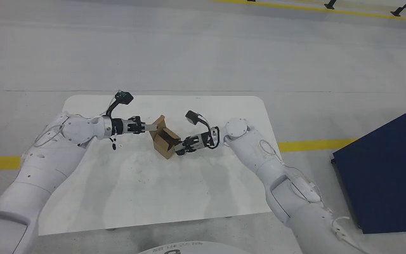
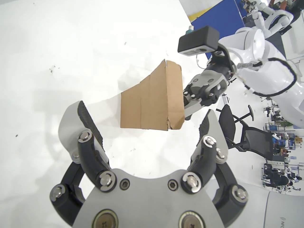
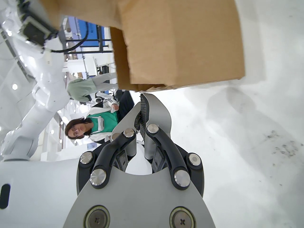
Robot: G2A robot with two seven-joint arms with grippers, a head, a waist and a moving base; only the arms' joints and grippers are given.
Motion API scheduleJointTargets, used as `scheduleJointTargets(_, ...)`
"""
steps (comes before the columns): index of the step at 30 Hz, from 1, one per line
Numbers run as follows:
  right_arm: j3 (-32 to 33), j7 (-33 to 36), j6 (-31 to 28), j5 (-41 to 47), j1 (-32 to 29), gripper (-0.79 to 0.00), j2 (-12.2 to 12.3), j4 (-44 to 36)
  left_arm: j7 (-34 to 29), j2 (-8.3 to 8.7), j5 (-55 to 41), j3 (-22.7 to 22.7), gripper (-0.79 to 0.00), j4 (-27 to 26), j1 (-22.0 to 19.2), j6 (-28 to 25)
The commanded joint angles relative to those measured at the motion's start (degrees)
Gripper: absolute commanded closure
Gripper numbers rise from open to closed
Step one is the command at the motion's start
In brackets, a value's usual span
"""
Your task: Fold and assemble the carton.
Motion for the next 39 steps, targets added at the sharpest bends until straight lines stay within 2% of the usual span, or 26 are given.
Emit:
scheduleJointTargets(1,0.2,1.9,-0.2,1.4,0.3,0.000,-0.1,-0.2,-0.1,0.02,0.2,0.1,-0.785,-0.3,0.3,-0.2)
scheduleJointTargets(8,-1.6,2.3,1.7,2.5,2.2,0.000,-1.4,-0.3,-0.1,0.14,-0.1,-0.1,-0.785,-0.4,0.5,-1.2)
scheduleJointTargets(16,-4.1,0.2,6.6,2.9,5.2,0.000,-3.5,3.7,0.3,0.78,-1.8,-1.9,-0.785,0.5,1.1,-2.9)
scheduleJointTargets(19,-4.9,0.5,7.4,3.4,6.1,0.000,-4.3,5.7,1.8,1.01,-4.7,-3.8,-0.785,2.7,0.7,-0.8)
scheduleJointTargets(22,-5.4,0.1,8.0,3.5,7.0,0.000,-5.0,7.8,5.2,1.17,-2.8,-4.7,-0.785,5.1,-0.3,3.4)
scheduleJointTargets(28,-6.6,-0.1,9.7,3.4,8.1,0.000,-6.3,10.7,8.3,0.06,2.5,-1.9,-0.785,5.7,-1.7,11.8)
scheduleJointTargets(32,-7.3,-0.7,10.9,3.0,8.8,0.000,-7.2,12.5,8.3,-1.08,4.2,0.7,-0.785,5.9,-2.7,13.7)
scheduleJointTargets(39,-8.2,-1.4,11.8,2.2,9.7,0.000,-8.4,14.8,7.8,-2.86,6.6,4.5,-0.785,6.1,-4.0,13.8)
